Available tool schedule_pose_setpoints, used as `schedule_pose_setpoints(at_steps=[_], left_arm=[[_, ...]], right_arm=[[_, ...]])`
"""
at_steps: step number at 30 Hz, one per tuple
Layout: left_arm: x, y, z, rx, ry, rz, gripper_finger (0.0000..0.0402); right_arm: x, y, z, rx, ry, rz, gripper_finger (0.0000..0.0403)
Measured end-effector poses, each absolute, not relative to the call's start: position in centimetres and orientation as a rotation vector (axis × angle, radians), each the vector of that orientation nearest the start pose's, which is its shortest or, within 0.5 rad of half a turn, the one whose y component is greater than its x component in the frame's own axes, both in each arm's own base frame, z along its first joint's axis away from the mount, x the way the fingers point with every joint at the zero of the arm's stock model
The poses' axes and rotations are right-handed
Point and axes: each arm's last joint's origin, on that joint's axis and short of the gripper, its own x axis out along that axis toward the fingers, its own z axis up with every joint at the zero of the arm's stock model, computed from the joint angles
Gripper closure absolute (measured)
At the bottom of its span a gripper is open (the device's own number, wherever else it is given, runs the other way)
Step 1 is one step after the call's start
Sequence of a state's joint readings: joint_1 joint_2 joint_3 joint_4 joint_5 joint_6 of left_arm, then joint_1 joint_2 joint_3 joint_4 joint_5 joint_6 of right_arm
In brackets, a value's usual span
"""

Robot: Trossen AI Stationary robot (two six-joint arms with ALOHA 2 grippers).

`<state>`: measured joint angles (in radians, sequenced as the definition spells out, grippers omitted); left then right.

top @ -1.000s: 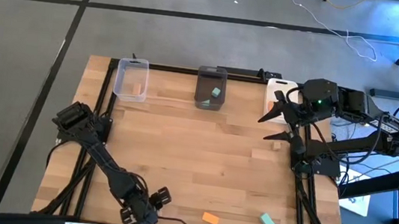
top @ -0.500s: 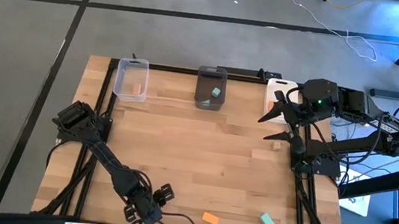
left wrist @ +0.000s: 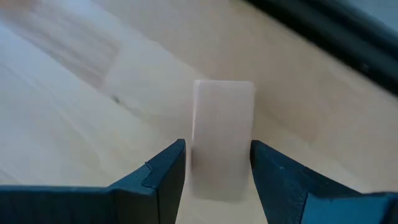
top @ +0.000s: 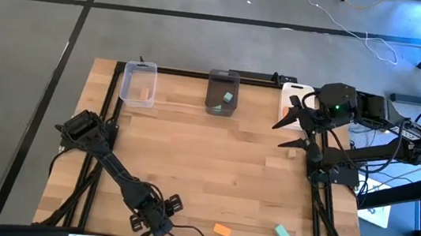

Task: Sort & place blocks by color
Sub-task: Put the bottom light brown block into the transparent bin

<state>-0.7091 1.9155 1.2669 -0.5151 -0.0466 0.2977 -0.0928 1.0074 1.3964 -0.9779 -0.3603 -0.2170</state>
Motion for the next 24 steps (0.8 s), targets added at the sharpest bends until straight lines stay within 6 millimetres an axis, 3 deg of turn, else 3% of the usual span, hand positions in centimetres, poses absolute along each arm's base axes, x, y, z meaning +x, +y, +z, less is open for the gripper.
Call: schedule_pose_setpoints(at_steps=[17,24], left_arm=[[30.0,-24.5,14.1,0.502,1.106,-0.632,0.0233],[30.2,-24.4,14.0,0.462,1.109,-0.611,0.0280]], right_arm=[[16.2,-0.5,42.2,-0.075,0.545,0.320,0.0140],[16.2,-0.5,42.2,-0.075,0.545,0.320,0.0140]])
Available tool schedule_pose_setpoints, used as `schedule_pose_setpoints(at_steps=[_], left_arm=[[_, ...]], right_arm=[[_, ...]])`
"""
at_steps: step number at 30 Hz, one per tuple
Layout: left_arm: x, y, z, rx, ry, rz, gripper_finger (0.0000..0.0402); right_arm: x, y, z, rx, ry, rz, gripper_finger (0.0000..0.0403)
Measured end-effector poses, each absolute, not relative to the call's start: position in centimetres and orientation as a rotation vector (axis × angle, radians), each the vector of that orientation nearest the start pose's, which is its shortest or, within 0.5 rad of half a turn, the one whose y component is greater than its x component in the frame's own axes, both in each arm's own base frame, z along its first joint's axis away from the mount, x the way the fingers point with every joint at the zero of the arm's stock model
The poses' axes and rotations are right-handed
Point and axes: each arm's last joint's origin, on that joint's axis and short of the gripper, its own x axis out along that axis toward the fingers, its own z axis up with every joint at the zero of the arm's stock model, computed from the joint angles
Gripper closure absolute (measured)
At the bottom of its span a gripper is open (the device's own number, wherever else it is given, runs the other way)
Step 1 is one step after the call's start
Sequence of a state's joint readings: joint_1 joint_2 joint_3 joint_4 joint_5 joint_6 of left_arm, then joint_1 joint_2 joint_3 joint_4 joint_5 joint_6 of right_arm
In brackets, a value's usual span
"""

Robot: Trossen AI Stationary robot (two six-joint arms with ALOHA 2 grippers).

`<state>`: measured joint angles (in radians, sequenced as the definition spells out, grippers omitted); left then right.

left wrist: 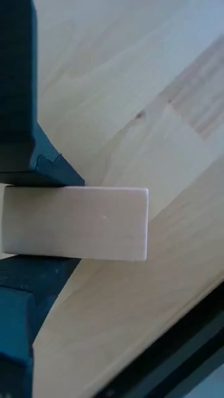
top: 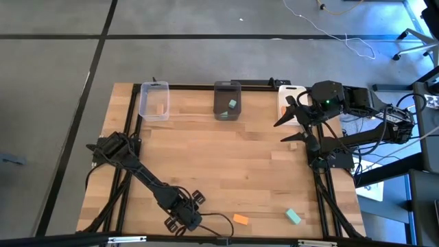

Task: Sort & place blocks by color
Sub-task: Put the bottom light brown block into the transparent bin

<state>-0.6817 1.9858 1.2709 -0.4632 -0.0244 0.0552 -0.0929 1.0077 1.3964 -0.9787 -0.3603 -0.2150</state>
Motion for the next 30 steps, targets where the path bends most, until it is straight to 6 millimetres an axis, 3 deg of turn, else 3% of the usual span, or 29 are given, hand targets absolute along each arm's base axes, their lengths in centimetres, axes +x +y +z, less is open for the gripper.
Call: schedule_pose_setpoints(at_steps=[5,10,19,23,30], left_arm=[[31.1,-23.2,14.3,0.198,1.181,-0.510,0.0280],[32.2,-20.7,15.3,0.001,1.210,-0.310,0.0280],[33.8,-14.7,21.2,-0.254,1.033,-0.016,0.0280],[33.3,-11.6,24.2,-0.345,0.932,0.182,0.0280],[29.8,-5.4,29.2,-0.497,0.786,0.575,0.0280]], right_arm=[[16.2,-0.5,42.2,-0.075,0.545,0.320,0.0140],[16.2,-0.5,42.2,-0.075,0.545,0.320,0.0140],[16.2,-0.5,42.2,-0.077,0.545,0.321,0.0140],[16.2,-0.5,42.2,-0.077,0.545,0.321,0.0140],[16.2,-0.5,42.2,-0.081,0.545,0.322,0.0140]])
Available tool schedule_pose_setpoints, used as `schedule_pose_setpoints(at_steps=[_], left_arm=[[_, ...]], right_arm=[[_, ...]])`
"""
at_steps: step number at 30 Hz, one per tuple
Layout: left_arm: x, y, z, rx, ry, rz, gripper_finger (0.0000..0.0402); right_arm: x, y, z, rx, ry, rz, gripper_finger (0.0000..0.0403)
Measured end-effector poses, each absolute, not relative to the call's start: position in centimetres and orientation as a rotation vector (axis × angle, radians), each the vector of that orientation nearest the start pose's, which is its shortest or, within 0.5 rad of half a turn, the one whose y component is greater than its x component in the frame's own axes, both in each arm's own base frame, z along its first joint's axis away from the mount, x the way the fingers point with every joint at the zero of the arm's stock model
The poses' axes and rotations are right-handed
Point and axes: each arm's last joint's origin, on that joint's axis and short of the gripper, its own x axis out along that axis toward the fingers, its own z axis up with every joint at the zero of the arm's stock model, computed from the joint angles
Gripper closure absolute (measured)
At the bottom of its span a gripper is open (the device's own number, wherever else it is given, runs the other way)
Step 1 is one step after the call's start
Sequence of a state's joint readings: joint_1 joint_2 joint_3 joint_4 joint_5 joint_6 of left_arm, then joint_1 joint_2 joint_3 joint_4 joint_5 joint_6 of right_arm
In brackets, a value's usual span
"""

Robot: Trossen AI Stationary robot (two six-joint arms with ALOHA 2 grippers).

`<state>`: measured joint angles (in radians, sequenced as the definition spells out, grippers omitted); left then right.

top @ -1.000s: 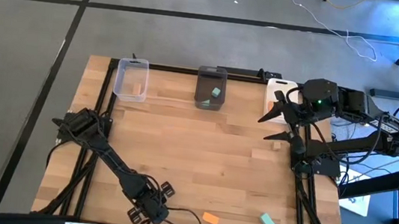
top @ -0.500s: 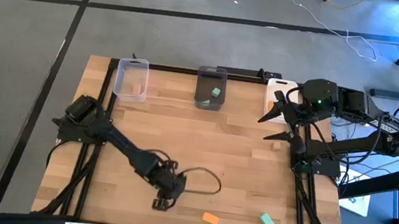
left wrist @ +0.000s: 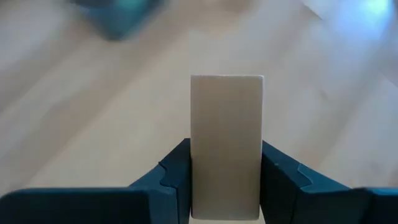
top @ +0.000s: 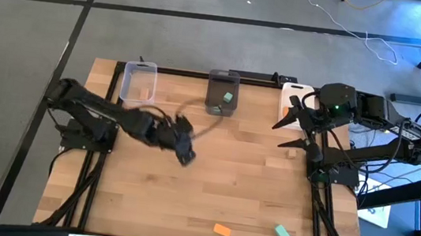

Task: Sort & place blocks by color
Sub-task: Put the bottom light brown block into the transparent bin

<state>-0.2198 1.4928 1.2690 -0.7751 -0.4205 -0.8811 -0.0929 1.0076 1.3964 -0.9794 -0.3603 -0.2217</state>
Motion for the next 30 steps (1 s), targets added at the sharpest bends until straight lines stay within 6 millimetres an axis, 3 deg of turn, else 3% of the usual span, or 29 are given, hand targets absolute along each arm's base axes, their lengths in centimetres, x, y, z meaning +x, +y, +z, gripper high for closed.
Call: schedule_pose_setpoints(at_steps=[5,11,22,30], left_arm=[[26.3,-1.2,31.7,-0.549,0.746,0.780,0.0280],[22.9,4.0,33.0,-0.613,0.759,0.985,0.0280],[19.1,13.1,32.5,-0.708,0.864,1.175,0.0280],[16.3,17.5,31.7,-0.863,0.880,1.248,0.0280]], right_arm=[[16.2,-0.5,42.2,-0.081,0.544,0.321,0.0140],[16.2,-0.5,42.3,-0.084,0.543,0.314,0.0140],[16.3,-0.8,42.2,-0.116,0.561,0.203,0.0140],[16.3,-0.9,42.2,-0.118,0.562,0.194,0.0140]])
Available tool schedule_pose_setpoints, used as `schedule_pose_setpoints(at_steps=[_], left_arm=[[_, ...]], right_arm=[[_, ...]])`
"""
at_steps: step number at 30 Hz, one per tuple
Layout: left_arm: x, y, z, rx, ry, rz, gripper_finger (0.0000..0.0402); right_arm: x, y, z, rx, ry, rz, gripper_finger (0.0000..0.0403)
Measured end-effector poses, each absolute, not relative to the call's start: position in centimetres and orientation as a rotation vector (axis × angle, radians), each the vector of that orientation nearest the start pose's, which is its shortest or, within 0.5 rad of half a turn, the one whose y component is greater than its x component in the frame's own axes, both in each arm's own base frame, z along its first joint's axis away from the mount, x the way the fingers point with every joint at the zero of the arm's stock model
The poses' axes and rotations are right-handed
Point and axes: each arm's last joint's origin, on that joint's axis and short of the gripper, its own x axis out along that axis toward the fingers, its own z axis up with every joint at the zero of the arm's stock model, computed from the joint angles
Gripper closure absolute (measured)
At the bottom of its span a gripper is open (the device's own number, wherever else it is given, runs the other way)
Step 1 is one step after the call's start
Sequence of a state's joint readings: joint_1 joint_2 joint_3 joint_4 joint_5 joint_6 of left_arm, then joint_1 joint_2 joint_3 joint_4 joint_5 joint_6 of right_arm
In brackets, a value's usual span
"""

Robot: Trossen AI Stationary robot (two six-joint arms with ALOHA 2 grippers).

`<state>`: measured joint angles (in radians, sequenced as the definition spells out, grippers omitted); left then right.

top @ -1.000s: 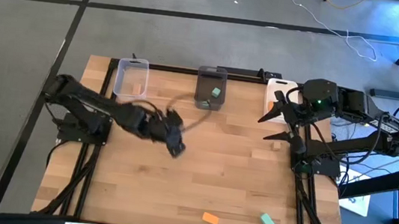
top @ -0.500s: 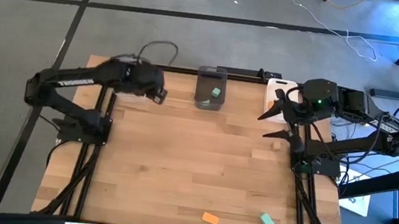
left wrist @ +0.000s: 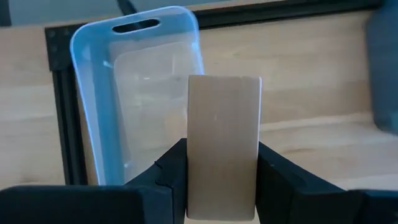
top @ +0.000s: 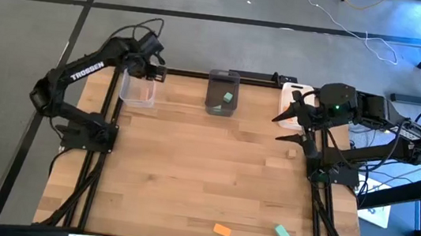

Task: Sort & place blocks by color
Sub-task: Put the bottom light brown block into the transparent bin, then put the light brown block into the transparent bin

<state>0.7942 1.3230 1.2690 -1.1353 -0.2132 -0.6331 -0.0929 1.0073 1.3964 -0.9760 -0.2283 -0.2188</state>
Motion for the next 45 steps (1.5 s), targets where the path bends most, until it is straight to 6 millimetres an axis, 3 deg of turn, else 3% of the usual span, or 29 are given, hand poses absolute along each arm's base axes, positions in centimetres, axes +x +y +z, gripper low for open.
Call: schedule_pose_setpoints(at_steps=[6,21,27,37,45], left_arm=[[16.4,19.9,29.6,-0.920,0.961,1.297,0.0280],[16.4,26.2,20.9,-1.108,1.247,1.344,0.0280],[16.5,27.9,18.5,-1.133,1.235,1.349,0.0280],[16.1,29.0,17.5,-1.163,1.202,1.328,0.0279],[16.2,28.9,17.6,-1.142,1.222,1.303,0.0211]], right_arm=[[16.3,-0.9,42.2,-0.119,0.562,0.194,0.0140],[16.3,-0.9,42.2,-0.122,0.556,0.194,0.0140],[16.3,-0.9,42.2,-0.122,0.556,0.193,0.0140],[16.3,-0.9,42.2,-0.122,0.556,0.193,0.0140],[16.3,-0.9,42.2,-0.122,0.556,0.193,0.0140]])
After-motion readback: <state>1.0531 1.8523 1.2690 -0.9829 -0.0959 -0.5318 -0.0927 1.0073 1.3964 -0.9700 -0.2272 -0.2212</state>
